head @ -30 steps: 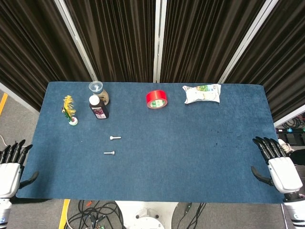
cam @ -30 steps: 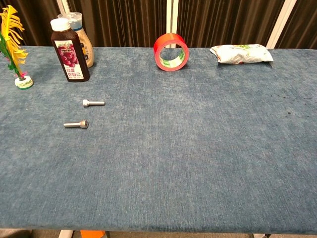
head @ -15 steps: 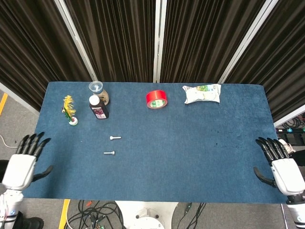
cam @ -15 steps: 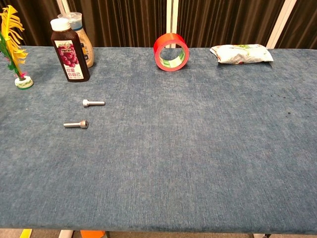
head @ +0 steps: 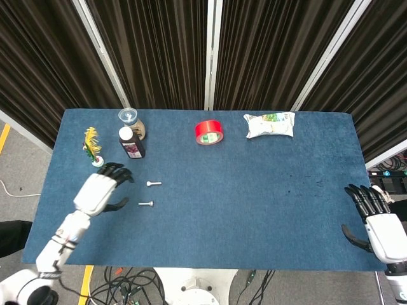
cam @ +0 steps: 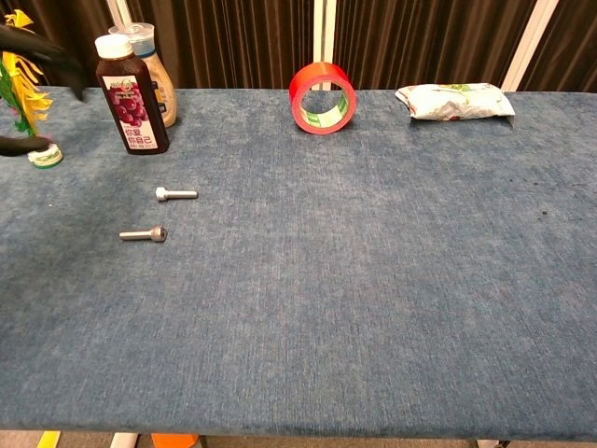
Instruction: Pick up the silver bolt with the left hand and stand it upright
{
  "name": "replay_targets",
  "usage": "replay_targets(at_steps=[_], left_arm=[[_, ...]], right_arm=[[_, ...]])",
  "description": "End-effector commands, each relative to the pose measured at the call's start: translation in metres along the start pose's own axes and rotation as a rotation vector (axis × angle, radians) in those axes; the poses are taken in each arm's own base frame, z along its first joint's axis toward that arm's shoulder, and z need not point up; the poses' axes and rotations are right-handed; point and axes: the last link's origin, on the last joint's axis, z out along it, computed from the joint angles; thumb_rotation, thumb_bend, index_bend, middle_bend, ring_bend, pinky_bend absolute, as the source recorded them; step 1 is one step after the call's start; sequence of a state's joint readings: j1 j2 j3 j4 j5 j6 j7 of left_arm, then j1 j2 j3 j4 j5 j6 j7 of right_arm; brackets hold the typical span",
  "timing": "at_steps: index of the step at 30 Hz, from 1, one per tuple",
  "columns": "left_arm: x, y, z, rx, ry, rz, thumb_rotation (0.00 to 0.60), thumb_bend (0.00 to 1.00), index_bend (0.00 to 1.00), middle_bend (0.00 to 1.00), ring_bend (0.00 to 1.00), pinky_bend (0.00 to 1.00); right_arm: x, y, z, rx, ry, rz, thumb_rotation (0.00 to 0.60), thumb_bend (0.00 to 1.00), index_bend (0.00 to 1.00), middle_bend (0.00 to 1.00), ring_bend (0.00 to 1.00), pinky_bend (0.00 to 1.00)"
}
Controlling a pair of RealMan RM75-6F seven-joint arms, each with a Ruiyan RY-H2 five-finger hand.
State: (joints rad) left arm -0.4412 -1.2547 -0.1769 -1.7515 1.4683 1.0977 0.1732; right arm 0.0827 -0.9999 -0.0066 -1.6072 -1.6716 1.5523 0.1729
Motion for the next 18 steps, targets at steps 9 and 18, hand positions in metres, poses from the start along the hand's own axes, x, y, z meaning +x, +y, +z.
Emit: replay_targets(at_steps=[9, 18], left_arm=[[-0.054, 0.045, 0.081, 0.002, -0.096, 0.132, 0.600, 0.34, 0.39, 0.29, 0.17, 0.17], [-0.083, 0.049, 0.106, 0.119, -0.174, 0.203, 0.600, 0.34, 0.40, 0.29, 0.17, 0.17]], right_arm=[[0.000, 0.000, 0.001, -0.010, -0.007, -0.007, 0.600, 0.26, 0.05, 0.08, 0.00, 0.00], [0.001, 0.004, -0.003, -0.028, -0.006, -0.008, 0.600, 0.26, 0.05, 0.08, 0.00, 0.00]])
